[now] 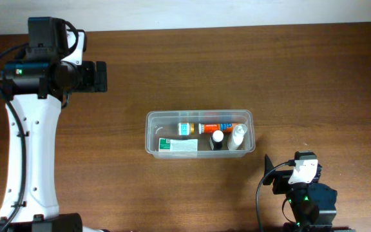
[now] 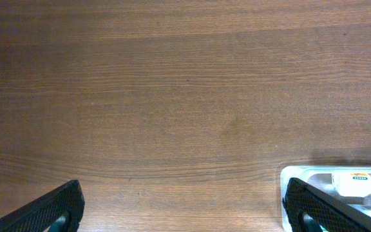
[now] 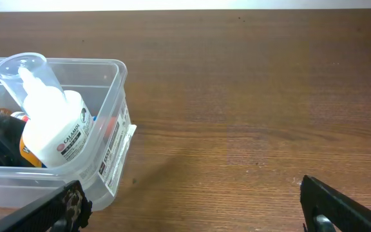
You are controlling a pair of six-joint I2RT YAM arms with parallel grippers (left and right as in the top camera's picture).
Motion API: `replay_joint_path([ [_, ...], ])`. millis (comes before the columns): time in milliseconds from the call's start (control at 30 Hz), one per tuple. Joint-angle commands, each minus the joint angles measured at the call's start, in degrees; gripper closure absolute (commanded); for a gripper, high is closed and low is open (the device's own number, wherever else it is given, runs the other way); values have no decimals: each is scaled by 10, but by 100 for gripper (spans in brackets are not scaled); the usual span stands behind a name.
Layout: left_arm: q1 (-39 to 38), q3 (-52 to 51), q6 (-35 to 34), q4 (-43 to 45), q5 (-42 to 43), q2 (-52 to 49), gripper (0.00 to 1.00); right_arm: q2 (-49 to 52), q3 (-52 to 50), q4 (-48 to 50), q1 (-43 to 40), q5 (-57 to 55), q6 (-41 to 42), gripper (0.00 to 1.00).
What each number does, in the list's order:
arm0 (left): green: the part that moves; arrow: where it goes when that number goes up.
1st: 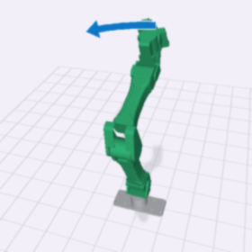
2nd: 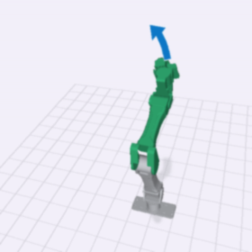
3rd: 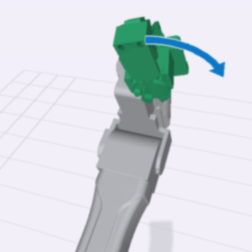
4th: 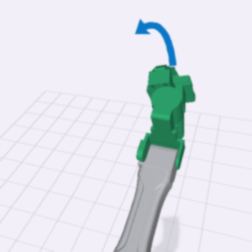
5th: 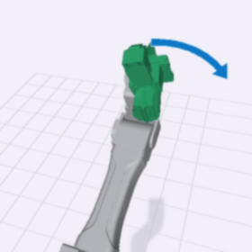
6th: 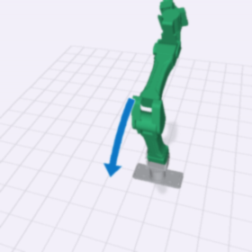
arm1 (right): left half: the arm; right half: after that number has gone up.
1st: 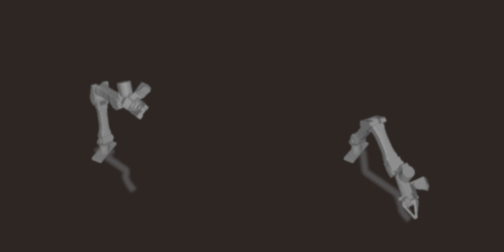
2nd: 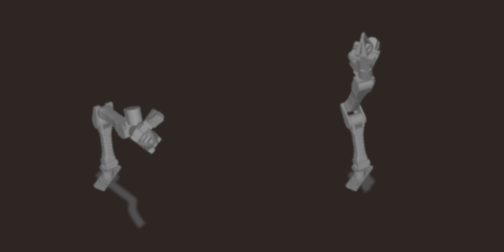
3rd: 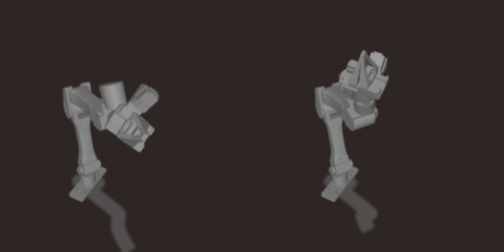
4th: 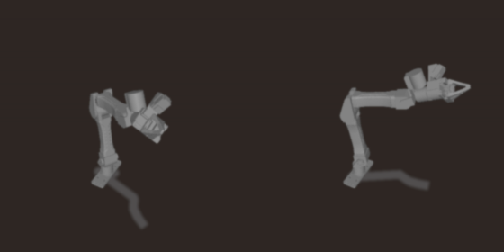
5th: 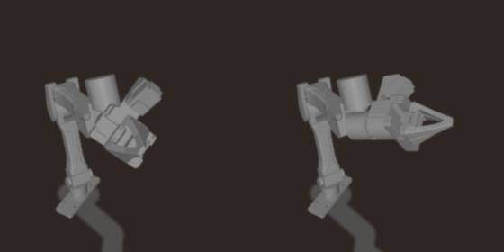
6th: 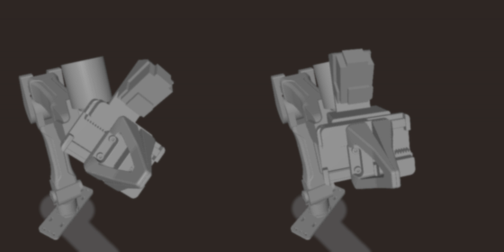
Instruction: Pack container
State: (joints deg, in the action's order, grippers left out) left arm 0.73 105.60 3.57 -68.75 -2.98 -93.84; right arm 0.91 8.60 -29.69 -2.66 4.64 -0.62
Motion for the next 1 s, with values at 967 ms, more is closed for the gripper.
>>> replay_joint_path([
  [967,-8,-652,5,372,35,487,0,-7,-5,2,-4,8,-4,1],
])
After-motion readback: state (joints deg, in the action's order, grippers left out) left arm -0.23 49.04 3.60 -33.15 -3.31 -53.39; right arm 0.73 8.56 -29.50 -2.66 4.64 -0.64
